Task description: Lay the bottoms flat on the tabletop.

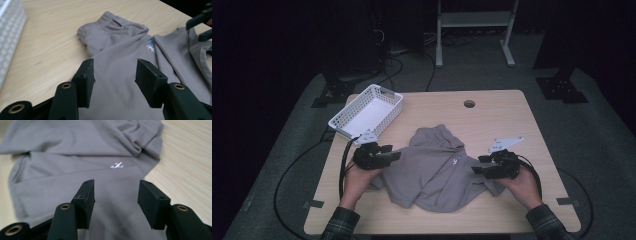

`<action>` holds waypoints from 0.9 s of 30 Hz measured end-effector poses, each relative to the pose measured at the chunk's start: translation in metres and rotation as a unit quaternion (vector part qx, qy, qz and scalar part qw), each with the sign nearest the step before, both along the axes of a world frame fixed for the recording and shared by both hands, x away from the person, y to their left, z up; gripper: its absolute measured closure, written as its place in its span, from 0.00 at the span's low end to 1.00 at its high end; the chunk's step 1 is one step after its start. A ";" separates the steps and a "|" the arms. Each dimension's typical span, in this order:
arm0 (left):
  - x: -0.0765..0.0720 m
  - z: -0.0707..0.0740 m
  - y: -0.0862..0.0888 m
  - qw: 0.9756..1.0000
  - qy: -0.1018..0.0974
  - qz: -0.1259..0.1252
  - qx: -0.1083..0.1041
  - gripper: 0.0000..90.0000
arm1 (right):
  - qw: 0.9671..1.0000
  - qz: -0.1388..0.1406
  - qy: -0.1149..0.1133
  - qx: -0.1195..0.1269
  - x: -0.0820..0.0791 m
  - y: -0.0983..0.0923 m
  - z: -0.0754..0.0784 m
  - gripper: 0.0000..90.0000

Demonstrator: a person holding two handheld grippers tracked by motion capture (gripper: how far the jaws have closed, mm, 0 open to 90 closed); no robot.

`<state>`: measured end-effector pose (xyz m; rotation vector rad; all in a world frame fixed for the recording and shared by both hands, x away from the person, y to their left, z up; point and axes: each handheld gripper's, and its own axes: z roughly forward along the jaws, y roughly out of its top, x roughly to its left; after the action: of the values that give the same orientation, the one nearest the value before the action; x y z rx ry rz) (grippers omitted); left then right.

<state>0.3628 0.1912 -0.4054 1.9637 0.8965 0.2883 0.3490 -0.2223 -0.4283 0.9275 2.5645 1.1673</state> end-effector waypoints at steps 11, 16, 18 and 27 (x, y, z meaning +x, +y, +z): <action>0.028 -0.014 -0.048 0.999 0.002 -0.031 0.037 0.54 | 0.999 -0.028 0.016 -0.026 0.037 0.002 -0.022 0.53; 0.043 -0.021 -0.068 0.997 0.004 -0.047 0.053 0.53 | 0.999 -0.032 0.024 -0.024 0.045 0.000 -0.030 0.55; 0.048 -0.023 -0.073 0.997 0.004 -0.051 0.060 0.52 | 0.998 -0.029 0.031 -0.038 0.048 0.002 -0.034 0.55; 0.061 -0.040 -0.094 0.994 0.011 -0.062 0.090 0.52 | 0.998 0.001 0.043 -0.042 0.049 0.007 -0.039 0.78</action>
<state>0.4234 0.0972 -0.4453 2.1826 0.7809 0.2828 0.3981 -0.2151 -0.4673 0.9771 2.6592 1.0329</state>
